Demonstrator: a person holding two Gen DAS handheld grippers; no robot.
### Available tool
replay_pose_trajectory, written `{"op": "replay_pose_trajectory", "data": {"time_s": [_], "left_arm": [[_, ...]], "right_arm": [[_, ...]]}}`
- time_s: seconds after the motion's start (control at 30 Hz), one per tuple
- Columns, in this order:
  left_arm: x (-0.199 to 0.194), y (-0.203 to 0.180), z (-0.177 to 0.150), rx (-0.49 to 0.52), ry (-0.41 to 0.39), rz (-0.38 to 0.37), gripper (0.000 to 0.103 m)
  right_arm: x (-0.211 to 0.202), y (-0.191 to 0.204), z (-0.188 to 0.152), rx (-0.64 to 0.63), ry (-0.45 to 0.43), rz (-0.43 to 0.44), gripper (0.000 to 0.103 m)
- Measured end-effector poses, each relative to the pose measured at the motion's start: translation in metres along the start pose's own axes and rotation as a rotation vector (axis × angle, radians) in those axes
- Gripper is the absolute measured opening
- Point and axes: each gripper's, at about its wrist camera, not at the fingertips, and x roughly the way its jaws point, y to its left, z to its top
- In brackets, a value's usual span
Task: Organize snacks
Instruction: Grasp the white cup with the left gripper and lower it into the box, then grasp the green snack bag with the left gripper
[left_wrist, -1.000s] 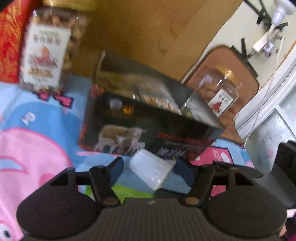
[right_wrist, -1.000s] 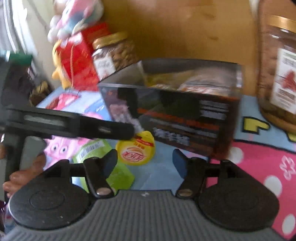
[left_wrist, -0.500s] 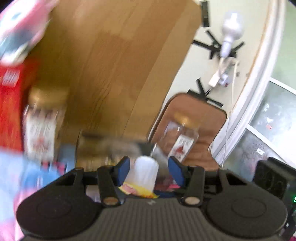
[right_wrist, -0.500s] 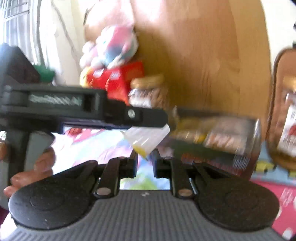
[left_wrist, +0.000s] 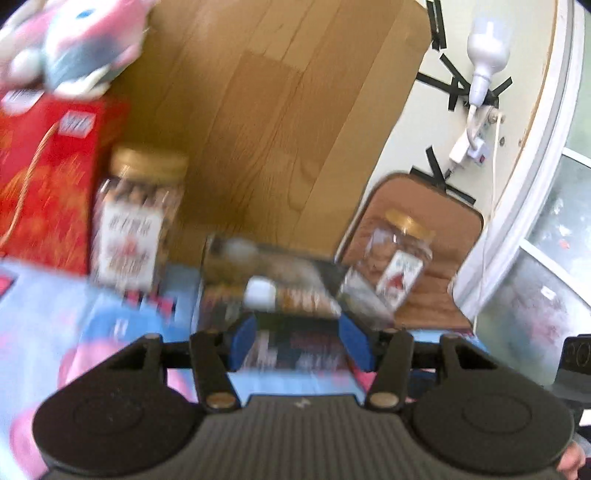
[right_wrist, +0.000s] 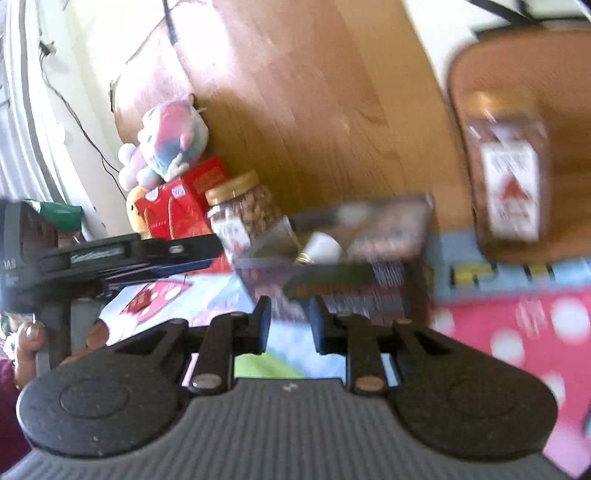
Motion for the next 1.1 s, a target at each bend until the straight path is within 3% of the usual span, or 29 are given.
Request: {"op": "replay_pose_trajectory", "data": {"time_s": [0.17, 0.27, 0.4, 0.47, 0.5, 0.57, 0.67, 0.77, 0.93, 1.03, 1.1], "left_arm": [[-0.019, 0.009, -0.04, -0.042, 0.098, -0.003, 0.051], [-0.029, 0.011, -0.06, -0.083, 0.127, -0.071, 0.058], [-0.017, 0.001, -0.077, 0.036, 0.14, 0.035, 0.065], [-0.008, 0.003, -0.083, 0.028, 0.174, 0.073, 0.062], [-0.011, 0.005, -0.084, -0.004, 0.175, 0.048, 0.054], [-0.017, 0.0, -0.088, -0.043, 0.243, -0.064, 0.044], [-0.032, -0.02, -0.101, -0.04, 0.334, -0.145, 0.044], [-0.052, -0.035, -0.095, -0.001, 0.312, -0.161, 0.047], [-0.051, -0.053, -0.056, 0.015, 0.244, -0.187, 0.048], [-0.012, -0.067, -0.042, -0.028, 0.316, -0.232, 0.058], [0.023, -0.074, -0.04, -0.056, 0.395, -0.203, 0.06]], "right_arm": [[-0.034, -0.012, -0.043, 0.08, 0.011, -0.052, 0.027], [-0.054, -0.024, -0.054, 0.132, -0.017, -0.104, 0.031], [-0.065, -0.04, -0.058, 0.174, -0.025, -0.195, 0.031], [-0.061, -0.043, -0.061, 0.173, -0.012, -0.268, 0.031], [-0.059, -0.046, -0.063, 0.18, -0.005, -0.315, 0.031], [-0.067, -0.053, -0.072, 0.238, -0.001, -0.285, 0.031], [-0.074, -0.064, -0.081, 0.333, 0.023, -0.204, 0.033], [-0.079, -0.071, -0.083, 0.432, 0.052, -0.094, 0.033], [-0.092, -0.041, -0.08, 0.227, 0.053, -0.097, 0.044], [-0.093, -0.028, -0.086, 0.112, 0.076, -0.146, 0.044], [-0.094, -0.036, -0.089, 0.144, 0.087, -0.15, 0.044]]}}
